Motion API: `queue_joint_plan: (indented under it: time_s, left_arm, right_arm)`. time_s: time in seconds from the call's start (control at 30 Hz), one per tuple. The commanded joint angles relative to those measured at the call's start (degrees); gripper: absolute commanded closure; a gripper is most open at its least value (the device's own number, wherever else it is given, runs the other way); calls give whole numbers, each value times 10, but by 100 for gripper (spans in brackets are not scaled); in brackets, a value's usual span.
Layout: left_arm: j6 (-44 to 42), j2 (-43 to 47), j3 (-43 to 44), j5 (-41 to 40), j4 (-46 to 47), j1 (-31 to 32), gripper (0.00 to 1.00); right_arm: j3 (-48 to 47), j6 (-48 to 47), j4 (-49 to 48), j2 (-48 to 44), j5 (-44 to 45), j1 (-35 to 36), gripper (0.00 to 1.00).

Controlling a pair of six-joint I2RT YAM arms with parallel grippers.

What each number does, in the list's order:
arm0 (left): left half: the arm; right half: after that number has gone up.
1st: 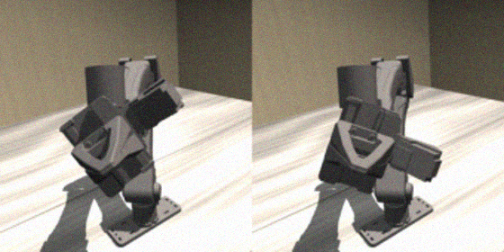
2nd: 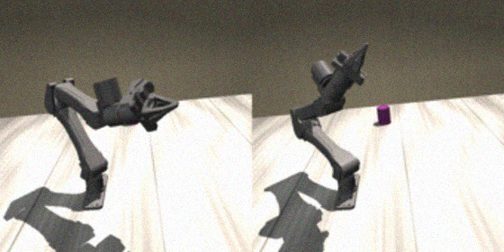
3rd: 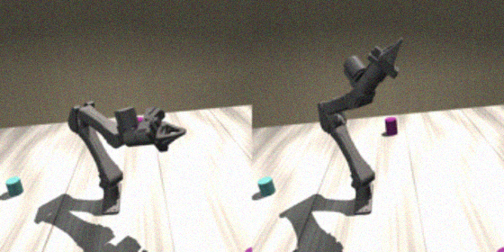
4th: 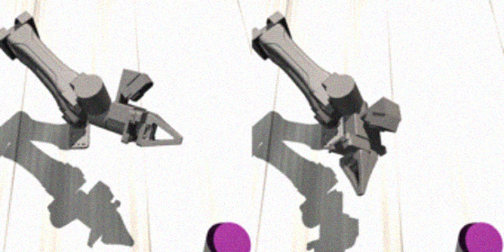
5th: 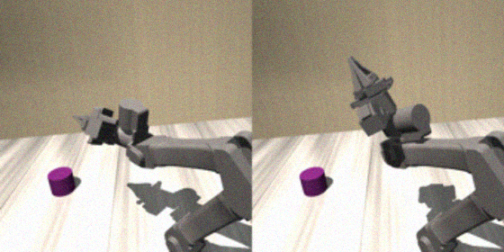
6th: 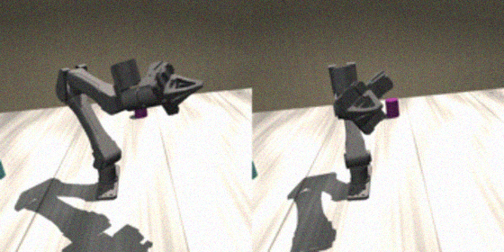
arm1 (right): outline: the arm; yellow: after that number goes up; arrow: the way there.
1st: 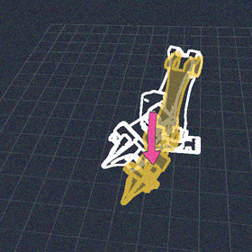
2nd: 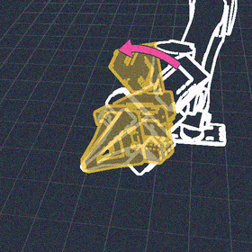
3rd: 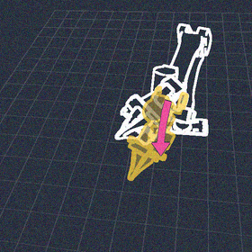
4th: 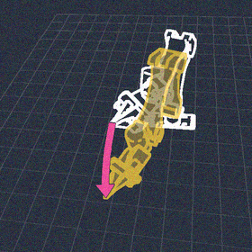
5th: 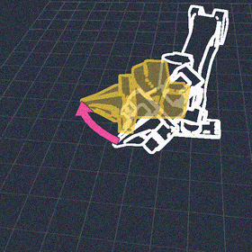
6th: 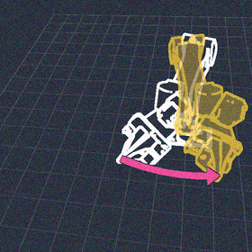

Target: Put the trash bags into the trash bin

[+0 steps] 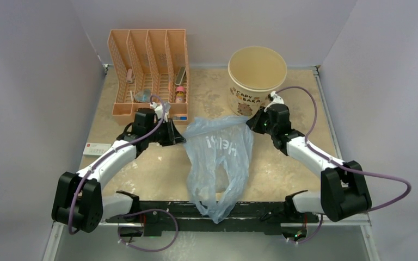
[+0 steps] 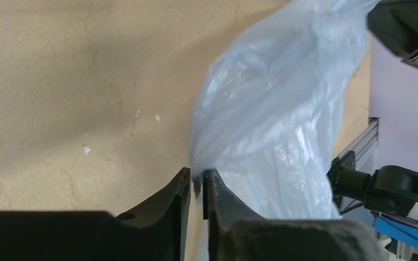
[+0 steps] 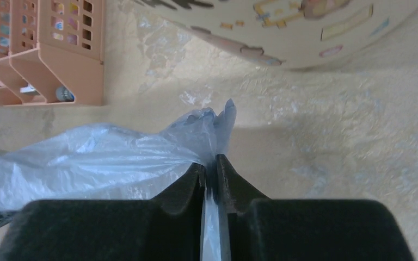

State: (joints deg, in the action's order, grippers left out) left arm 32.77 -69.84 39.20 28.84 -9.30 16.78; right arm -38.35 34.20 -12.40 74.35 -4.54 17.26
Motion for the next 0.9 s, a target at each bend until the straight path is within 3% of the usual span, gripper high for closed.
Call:
queue_joint_plan:
  time_s: [0.0, 0.13, 0.3, 0.67, 0.87]
  left_arm:
    - [-24, 2, 24, -30, -31, -4, 76]
    - [-23, 26, 19, -43, -52, -6, 53]
    - [-17, 80, -11, 7, -46, -6, 46]
    - [-18, 146, -42, 187, -57, -2, 46]
    - [12, 180, -56, 167, -68, 70, 46]
  right_arm:
    - [-42, -36, 19, 8, 4, -5, 75]
    - [-34, -36, 38, -34, 43, -6, 50]
    - [-14, -32, 22, -90, 92, -7, 32]
    - [-69, 27, -133, 11, 164, -9, 29]
    - [-137, 20, -130, 90, 166, -15, 28]
